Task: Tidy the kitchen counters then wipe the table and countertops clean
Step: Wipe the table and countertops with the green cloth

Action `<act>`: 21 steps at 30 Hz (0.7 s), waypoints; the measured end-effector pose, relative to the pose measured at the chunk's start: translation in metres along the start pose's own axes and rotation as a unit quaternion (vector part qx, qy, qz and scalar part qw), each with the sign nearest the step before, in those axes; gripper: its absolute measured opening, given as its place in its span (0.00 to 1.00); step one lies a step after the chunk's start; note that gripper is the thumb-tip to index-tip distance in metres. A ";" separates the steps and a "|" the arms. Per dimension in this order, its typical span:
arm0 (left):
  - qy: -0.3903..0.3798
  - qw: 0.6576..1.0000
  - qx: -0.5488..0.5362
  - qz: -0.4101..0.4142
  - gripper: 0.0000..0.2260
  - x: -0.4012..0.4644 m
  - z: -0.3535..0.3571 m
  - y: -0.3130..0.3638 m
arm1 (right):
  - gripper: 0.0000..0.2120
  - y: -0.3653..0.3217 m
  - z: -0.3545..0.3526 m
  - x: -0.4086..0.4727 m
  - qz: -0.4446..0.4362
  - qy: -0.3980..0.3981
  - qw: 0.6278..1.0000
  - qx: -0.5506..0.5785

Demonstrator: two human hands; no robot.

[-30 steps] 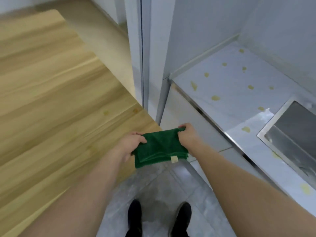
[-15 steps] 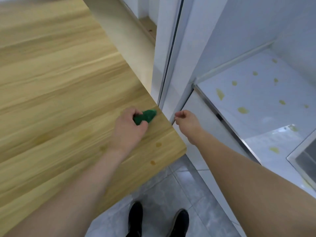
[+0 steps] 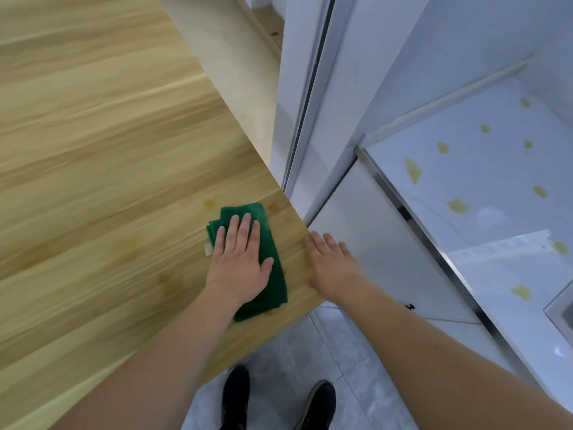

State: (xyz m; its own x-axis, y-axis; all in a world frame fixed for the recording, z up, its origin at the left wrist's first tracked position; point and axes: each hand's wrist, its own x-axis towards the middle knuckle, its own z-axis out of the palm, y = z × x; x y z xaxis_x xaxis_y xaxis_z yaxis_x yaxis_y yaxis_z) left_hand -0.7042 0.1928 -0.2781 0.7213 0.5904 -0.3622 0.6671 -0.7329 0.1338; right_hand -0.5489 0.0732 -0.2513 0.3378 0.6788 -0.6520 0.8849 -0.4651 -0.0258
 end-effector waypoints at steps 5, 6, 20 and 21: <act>0.038 0.999 0.006 -0.010 0.35 0.006 0.033 -0.011 | 0.37 -0.006 0.007 0.005 0.002 0.007 0.999 -0.042; 0.050 0.999 0.004 -0.006 0.35 0.007 0.036 -0.011 | 0.36 -0.006 0.005 0.005 0.003 0.013 0.999 -0.045; 0.124 0.991 -0.039 -0.041 0.32 0.063 0.025 0.006 | 0.52 0.007 -0.002 0.020 0.016 -0.020 0.995 -0.093; 0.125 0.991 -0.036 -0.036 0.32 0.072 0.022 0.005 | 0.52 0.009 0.000 0.020 0.015 -0.018 0.996 -0.085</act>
State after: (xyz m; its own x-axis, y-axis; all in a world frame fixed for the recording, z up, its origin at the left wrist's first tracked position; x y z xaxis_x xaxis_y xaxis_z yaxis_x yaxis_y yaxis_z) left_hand -0.6534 0.2242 -0.3242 0.6893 0.7118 -0.1348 0.7233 -0.6656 0.1840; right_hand -0.5339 0.0830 -0.2644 0.3549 0.6436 -0.6780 0.9175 -0.3792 0.1203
